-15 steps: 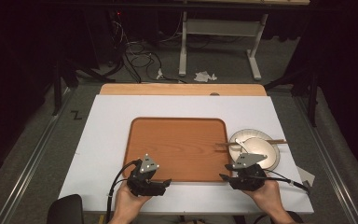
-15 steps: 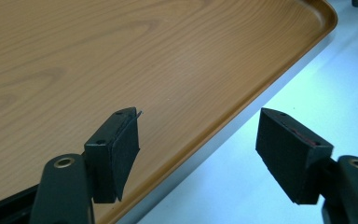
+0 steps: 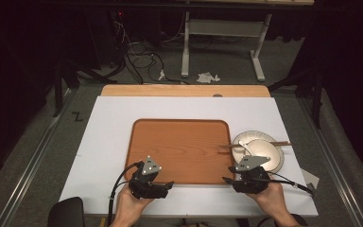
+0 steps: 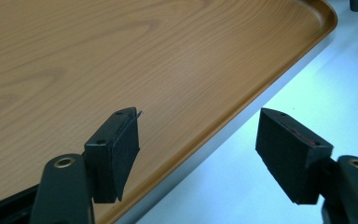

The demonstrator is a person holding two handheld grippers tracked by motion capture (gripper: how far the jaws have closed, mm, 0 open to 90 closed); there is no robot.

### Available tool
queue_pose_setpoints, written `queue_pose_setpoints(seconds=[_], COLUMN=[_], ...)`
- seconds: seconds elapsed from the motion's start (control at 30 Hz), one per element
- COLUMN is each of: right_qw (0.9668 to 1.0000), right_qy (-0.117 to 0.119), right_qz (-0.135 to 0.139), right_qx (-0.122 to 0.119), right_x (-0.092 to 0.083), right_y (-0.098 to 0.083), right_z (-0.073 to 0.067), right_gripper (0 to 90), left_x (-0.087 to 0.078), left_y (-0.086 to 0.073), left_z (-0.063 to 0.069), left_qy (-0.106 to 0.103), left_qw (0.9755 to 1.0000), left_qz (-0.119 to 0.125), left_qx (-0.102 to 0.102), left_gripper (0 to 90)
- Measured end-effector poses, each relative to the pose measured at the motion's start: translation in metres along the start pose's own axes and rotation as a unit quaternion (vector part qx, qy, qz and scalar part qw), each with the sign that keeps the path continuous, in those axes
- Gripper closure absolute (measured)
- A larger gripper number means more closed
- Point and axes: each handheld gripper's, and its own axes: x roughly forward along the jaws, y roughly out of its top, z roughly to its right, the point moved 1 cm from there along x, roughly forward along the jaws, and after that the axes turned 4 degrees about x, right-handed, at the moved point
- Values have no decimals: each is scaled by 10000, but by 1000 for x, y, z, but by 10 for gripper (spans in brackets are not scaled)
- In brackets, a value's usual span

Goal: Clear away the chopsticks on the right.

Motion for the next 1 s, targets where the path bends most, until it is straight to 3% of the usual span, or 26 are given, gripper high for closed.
queue_pose_setpoints(seconds=[0.27, 1.0], right_qw=[10000, 9993], right_qy=[-27, -146], right_qz=[58, 316], right_qx=[-35, 162], right_x=[-1, -19], right_y=[0, 3], right_z=[1, 7], right_gripper=[561, 572], left_x=[0, 0], left_y=[0, -1], left_z=[-1, -2], left_qy=[32, 104], left_qw=[10000, 9999], left_qz=[-30, -58], left_qx=[-24, -3], left_gripper=[286, 284])
